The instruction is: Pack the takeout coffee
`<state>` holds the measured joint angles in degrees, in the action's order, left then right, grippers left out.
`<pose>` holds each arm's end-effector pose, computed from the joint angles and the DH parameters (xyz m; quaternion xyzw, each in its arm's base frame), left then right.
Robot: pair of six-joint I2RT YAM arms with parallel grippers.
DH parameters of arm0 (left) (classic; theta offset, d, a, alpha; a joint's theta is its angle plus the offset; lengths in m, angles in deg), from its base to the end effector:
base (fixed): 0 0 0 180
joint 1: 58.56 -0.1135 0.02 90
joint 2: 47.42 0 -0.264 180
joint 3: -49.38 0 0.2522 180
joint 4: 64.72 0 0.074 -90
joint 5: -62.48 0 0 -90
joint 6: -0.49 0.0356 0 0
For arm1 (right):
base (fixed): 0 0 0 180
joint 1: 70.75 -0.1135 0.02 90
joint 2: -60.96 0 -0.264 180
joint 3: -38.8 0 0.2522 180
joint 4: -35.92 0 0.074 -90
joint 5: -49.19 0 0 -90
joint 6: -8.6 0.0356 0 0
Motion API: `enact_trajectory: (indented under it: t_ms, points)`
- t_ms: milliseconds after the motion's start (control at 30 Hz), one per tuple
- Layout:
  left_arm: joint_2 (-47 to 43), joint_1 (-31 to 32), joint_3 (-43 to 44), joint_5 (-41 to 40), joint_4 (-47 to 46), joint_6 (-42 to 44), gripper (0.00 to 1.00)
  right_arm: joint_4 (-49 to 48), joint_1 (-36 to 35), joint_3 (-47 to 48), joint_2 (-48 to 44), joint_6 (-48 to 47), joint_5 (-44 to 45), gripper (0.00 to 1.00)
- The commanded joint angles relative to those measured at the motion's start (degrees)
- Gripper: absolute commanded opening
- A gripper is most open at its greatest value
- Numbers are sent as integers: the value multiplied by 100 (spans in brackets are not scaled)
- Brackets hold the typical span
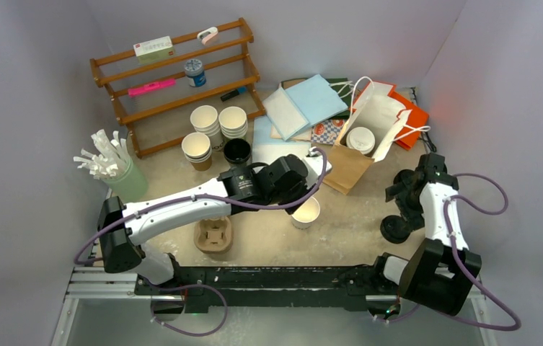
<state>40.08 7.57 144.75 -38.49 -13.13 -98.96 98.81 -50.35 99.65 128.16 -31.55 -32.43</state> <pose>0.1426 -0.3055 0.3365 0.4015 0.8235 -0.1702 0.3630 0.1923 -0.0770 0.2268 0.5752 0.7948 -0.0238 0.1921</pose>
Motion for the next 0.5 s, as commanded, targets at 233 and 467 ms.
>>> enact_trajectory:
  t_ms: [233, 467]
  points:
    - [-894, -223, -829, 112, -981, 206, 46, 685, 318, -8, -258, 32, 784, 99]
    - [-1269, -535, -1237, 307, -1200, 277, 47, 185, 374, -394, -459, -30, 32, 99]
